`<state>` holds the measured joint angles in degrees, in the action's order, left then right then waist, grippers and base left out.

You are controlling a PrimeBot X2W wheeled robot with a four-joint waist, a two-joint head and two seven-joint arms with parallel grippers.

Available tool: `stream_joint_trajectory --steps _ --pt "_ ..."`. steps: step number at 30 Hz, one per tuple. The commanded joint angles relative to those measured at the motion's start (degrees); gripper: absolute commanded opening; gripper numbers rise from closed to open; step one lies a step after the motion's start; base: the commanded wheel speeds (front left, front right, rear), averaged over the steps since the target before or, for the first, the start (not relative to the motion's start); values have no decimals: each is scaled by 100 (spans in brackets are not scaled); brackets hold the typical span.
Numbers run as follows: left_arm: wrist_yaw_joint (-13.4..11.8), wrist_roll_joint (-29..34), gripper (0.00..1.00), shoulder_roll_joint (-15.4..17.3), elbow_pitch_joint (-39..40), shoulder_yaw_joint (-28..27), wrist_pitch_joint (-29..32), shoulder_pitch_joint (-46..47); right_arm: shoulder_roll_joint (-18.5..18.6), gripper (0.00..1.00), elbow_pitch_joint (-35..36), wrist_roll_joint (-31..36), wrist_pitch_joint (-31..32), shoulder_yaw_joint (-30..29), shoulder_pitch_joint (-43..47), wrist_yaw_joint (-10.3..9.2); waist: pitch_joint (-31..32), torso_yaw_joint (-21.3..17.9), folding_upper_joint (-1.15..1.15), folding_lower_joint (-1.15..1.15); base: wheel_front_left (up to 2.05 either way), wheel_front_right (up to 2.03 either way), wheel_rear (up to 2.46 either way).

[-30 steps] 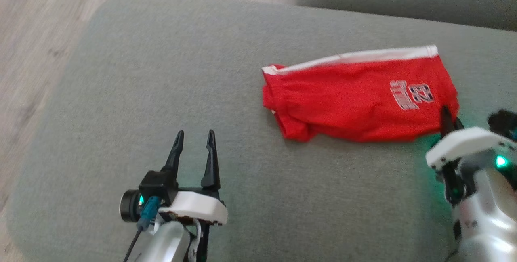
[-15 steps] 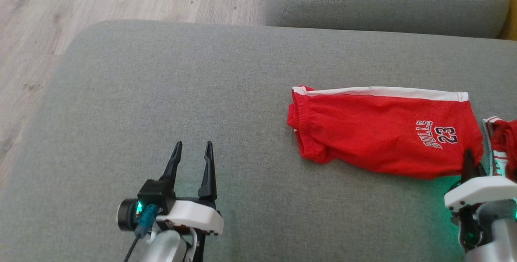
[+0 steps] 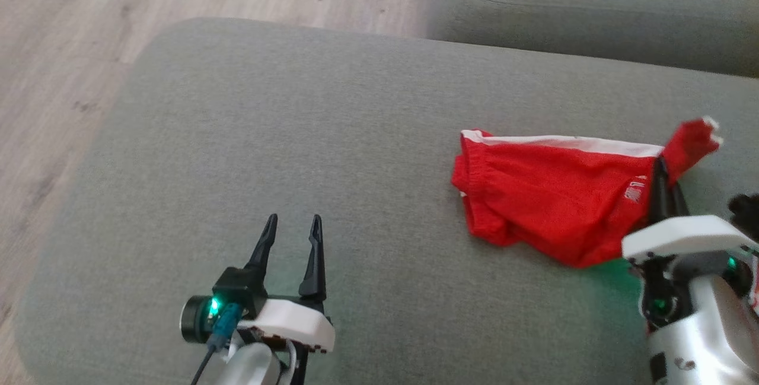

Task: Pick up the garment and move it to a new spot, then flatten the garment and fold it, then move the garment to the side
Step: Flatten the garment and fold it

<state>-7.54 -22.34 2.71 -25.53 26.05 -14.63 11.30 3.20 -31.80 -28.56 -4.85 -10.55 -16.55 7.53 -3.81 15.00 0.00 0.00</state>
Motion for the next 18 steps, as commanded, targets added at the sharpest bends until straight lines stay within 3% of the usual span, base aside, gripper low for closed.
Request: stream_joint_trajectory --steps 1,7,11,18 --pt "7 -50 100 17 129 -118 -37 211 22 0 210 -68 -96 264 -242 -4 52 117 0 0 0 0 0" --pt "32 -98 100 17 19 0 -37 228 69 0 258 -556 -279 1077 -438 -4 174 423 0 0 0 0 0" --pt "41 -115 100 19 -123 80 -34 238 150 0 309 -1038 -386 2110 -472 -4 268 794 0 0 0 0 0" --pt "57 -141 100 81 -204 115 -17 213 460 0 -4 -1463 -446 3189 -374 -4 354 1110 0 0 0 0 0"
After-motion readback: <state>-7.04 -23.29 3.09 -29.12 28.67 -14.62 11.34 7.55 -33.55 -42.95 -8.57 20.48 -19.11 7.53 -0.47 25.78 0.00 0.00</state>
